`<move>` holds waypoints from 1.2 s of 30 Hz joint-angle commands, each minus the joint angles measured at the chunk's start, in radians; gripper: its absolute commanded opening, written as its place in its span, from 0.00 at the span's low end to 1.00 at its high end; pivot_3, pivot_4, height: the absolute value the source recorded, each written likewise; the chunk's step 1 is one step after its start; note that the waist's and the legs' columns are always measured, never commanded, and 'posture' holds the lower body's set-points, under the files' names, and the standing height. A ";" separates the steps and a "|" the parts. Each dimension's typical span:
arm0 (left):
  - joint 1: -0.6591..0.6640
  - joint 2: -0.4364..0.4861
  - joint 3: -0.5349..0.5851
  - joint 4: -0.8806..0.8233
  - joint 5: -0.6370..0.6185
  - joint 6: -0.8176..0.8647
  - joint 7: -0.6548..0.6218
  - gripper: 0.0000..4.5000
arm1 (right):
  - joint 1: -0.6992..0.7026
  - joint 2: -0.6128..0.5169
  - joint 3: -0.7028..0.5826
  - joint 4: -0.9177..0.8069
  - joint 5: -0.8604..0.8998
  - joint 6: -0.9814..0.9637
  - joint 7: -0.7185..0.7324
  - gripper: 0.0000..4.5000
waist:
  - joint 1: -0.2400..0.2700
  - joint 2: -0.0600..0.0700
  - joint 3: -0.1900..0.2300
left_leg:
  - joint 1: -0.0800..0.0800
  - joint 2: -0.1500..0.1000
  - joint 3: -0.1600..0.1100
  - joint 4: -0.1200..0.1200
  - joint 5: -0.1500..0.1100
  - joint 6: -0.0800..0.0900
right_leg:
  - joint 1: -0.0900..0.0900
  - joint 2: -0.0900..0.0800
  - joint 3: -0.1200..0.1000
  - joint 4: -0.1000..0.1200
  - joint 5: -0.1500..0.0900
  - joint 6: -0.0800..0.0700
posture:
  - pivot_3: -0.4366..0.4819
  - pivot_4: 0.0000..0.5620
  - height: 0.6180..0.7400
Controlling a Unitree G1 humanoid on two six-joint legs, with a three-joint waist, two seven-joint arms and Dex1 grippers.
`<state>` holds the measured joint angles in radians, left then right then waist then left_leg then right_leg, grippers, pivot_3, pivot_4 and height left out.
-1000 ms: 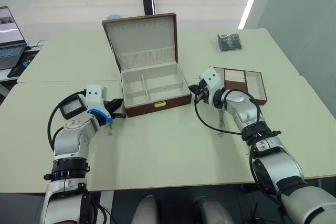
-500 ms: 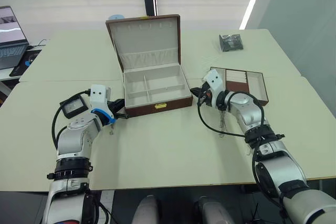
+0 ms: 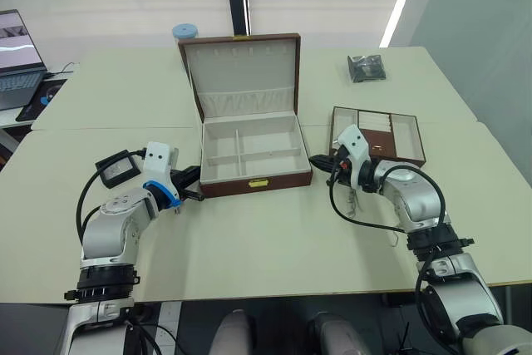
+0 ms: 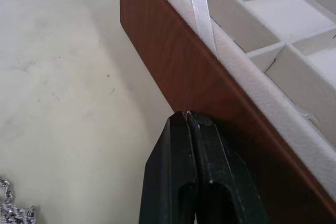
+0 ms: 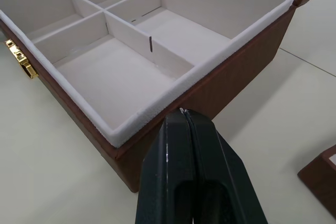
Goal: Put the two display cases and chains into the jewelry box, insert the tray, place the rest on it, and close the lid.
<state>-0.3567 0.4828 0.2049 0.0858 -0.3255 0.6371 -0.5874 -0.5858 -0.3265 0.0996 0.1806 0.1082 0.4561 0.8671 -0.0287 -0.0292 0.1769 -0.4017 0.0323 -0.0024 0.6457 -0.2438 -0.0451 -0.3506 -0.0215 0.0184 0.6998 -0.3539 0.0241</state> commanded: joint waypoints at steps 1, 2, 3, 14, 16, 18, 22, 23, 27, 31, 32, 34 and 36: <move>0.003 -0.046 -0.152 -0.081 -0.047 0.021 -0.125 0.01 | 0.052 0.037 0.105 -0.138 0.089 0.063 0.101 0.01 | 0.000 0.000 0.000 | 0.000 0.000 0.000 0.000 0.000 0.000 | 0.000 0.000 0.000 0.000 0.000 0.000 | 0.48 0.27 1.00; 0.005 -0.045 -0.155 -0.084 -0.047 0.025 -0.131 0.01 | 0.067 0.031 0.105 -0.162 0.097 0.079 0.102 0.01 | 0.000 0.000 0.000 | 0.000 0.000 0.000 0.000 0.000 0.000 | 0.001 0.000 0.000 0.000 0.000 0.000 | 0.48 0.27 1.00; 0.007 -0.045 -0.157 -0.087 -0.046 0.027 -0.137 0.01 | 0.078 0.026 0.105 -0.179 0.102 0.091 0.101 0.01 | 0.000 0.000 -0.001 | 0.000 0.000 0.000 0.000 0.000 0.000 | 0.001 0.000 0.000 0.000 0.000 0.000 | 0.48 0.27 1.00; 0.038 -0.041 -0.173 -0.134 -0.051 0.064 -0.173 0.01 | 0.104 0.018 0.079 -0.200 0.085 0.112 0.062 0.01 | 0.000 0.000 -0.001 | 0.002 -0.001 -0.001 0.000 0.000 0.000 | 0.002 0.000 0.000 -0.001 0.000 0.000 | 0.48 0.27 1.00; 0.036 -0.042 -0.169 -0.128 -0.046 0.061 -0.169 0.01 | 0.100 0.017 0.079 -0.197 0.085 0.112 0.065 0.01 | 0.000 0.000 -0.001 | 0.002 -0.001 -0.001 0.000 0.000 0.000 | 0.003 0.000 0.000 -0.001 0.000 0.000 | 0.48 0.27 1.00; 0.032 -0.040 -0.166 -0.118 -0.042 0.058 -0.169 0.01 | 0.097 0.016 0.078 -0.193 0.083 0.110 0.065 0.01 | 0.000 0.000 -0.001 | 0.002 -0.001 -0.001 0.000 0.000 0.000 | 0.003 0.000 0.000 -0.001 0.000 0.000 | 0.48 0.27 1.00; 0.026 -0.034 -0.156 -0.101 -0.032 0.052 -0.163 0.01 | 0.092 0.012 0.070 -0.178 0.080 0.102 0.064 0.01 | 0.000 0.000 -0.001 | 0.002 -0.001 -0.001 0.000 0.000 0.000 | 0.003 0.000 0.000 -0.001 0.000 0.000 | 0.48 0.27 1.00; 0.026 -0.032 -0.154 -0.099 -0.031 0.051 -0.164 0.01 | 0.092 0.010 0.068 -0.175 0.079 0.100 0.063 0.01 | 0.000 0.000 -0.001 | 0.002 -0.001 -0.001 0.000 0.000 0.000 | 0.003 0.000 0.000 -0.001 0.000 0.000 | 0.48 0.27 1.00; 0.028 -0.024 -0.141 -0.087 -0.022 0.042 -0.165 0.01 | 0.087 0.003 0.057 -0.167 0.076 0.095 0.058 0.01 | 0.000 0.000 -0.001 | 0.002 -0.001 -0.002 0.000 0.000 0.000 | 0.003 0.000 0.000 -0.001 0.000 0.000 | 0.48 0.27 1.00; 0.022 -0.009 -0.116 -0.066 -0.017 0.028 -0.163 0.01 | 0.082 -0.006 0.035 -0.158 0.078 0.091 0.048 0.01 | 0.000 0.000 -0.001 | 0.002 -0.001 -0.002 0.000 0.000 0.000 | 0.003 0.000 -0.001 -0.001 0.000 0.000 | 0.48 0.27 1.00; 0.020 -0.002 -0.109 -0.060 -0.016 0.024 -0.165 0.01 | 0.082 -0.009 0.028 -0.158 0.081 0.094 0.047 0.01 | 0.000 0.000 -0.001 | 0.002 -0.001 -0.002 0.000 0.000 0.000 | 0.003 0.000 -0.001 0.000 0.000 0.000 | 0.48 0.27 1.00; 0.015 0.011 -0.092 -0.042 -0.010 0.007 -0.168 0.01 | 0.087 -0.017 0.016 -0.169 0.092 0.104 0.050 0.01 | 0.000 0.000 -0.001 | 0.002 -0.001 -0.002 0.000 0.000 0.000 | 0.003 0.000 -0.001 -0.001 0.000 0.000 | 0.48 0.27 1.00; 0.007 0.019 -0.073 -0.021 -0.006 -0.005 -0.165 0.01 | 0.092 -0.024 0.007 -0.176 0.103 0.112 0.046 0.01 | 0.000 0.000 -0.001 | 0.002 -0.001 -0.002 0.000 0.000 0.000 | 0.003 0.000 -0.001 -0.001 0.000 0.000 | 0.48 0.27 1.00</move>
<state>-0.3369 0.5233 0.2014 0.0747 -0.3039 0.6432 -0.6925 -0.4834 -0.3695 0.0857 0.0292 0.1712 0.5646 0.8943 -0.0289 -0.0294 0.1758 -0.4001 0.0312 -0.0044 0.6455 -0.2439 -0.0450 -0.3482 -0.0214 0.0177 0.6991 -0.3539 0.0241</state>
